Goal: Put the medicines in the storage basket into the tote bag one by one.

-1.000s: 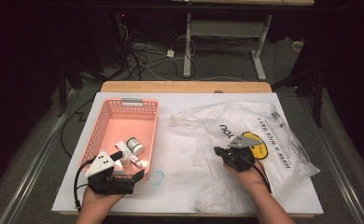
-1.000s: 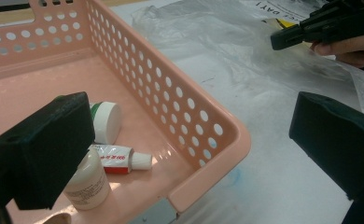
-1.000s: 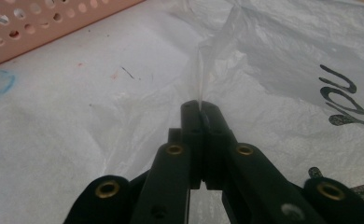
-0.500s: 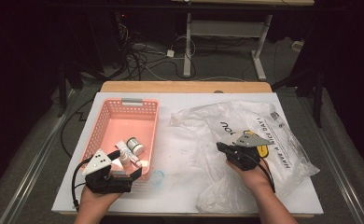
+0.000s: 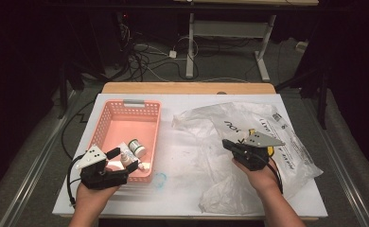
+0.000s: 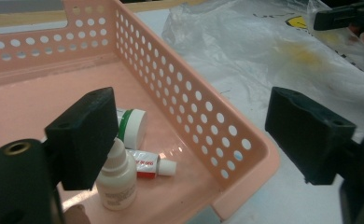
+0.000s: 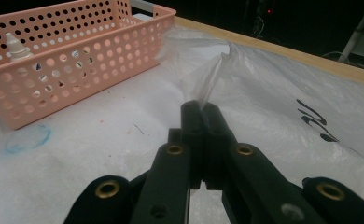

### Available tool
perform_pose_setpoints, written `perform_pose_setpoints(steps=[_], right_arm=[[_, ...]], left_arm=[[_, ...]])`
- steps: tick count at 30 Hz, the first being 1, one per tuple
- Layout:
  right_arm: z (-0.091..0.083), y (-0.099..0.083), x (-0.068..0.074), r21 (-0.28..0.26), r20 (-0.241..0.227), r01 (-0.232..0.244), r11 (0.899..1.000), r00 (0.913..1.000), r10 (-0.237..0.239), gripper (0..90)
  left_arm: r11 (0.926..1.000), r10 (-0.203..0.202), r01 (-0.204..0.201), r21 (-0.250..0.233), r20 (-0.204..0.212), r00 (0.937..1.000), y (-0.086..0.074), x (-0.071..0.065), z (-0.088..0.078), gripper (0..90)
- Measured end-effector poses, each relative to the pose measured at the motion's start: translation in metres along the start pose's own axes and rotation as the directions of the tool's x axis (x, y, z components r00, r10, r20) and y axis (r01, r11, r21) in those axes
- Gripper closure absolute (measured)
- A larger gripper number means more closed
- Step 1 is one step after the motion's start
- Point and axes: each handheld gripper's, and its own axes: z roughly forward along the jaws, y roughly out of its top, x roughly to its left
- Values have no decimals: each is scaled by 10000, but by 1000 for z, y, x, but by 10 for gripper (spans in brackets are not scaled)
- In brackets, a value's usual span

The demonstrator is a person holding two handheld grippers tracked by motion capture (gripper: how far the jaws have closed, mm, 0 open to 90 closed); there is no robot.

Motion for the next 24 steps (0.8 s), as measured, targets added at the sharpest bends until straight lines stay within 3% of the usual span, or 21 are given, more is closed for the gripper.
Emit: perform_pose_setpoints(steps=[6,7,9,11,12,13,15,17,18,19,24], right_arm=[[-1,1,-2,-96,-49,-5,10000,10000,4,900],[-2,1,-2,-108,-45,-23,9999,10000,22,900],[-3,1,-2,-115,-33,-126,9999,9999,125,900],[-3,1,-4,-166,-34,-29,9999,10000,29,900],[-3,1,-4,-166,-34,-29,9999,10000,29,900],[-3,2,-4,-179,-32,-90,9998,10000,89,900],[-3,2,-4,-180,-41,-92,9998,9999,91,900],[-3,2,-4,-179,-43,-95,9998,9999,95,900],[-3,2,-4,-179,-43,-95,9998,9999,95,900],[-4,2,-4,-185,-51,-81,9998,10000,80,900],[-4,2,-5,-214,-58,-124,9997,9999,122,900]], left_arm=[[9998,-10,5,-186,-224,9997,14,8,0,334],[9998,42,-49,-211,-320,9995,17,9,1,412],[9998,5,-21,-205,-773,9970,22,10,2,436],[9999,-101,87,-124,-1161,9932,27,13,4,543],[9998,-160,147,-113,-1256,9920,29,15,5,543],[9998,-188,178,-83,-1328,9910,30,17,5,630],[9993,-365,365,-19,-1317,9906,34,22,6,647],[9991,-401,419,94,-1471,9883,38,25,8,776],[9989,-396,427,184,-1461,9885,40,27,9,776],[9986,-329,388,359,-1516,9879,42,29,11,849],[9935,-368,545,1003,-1709,9846,49,39,20,876]])
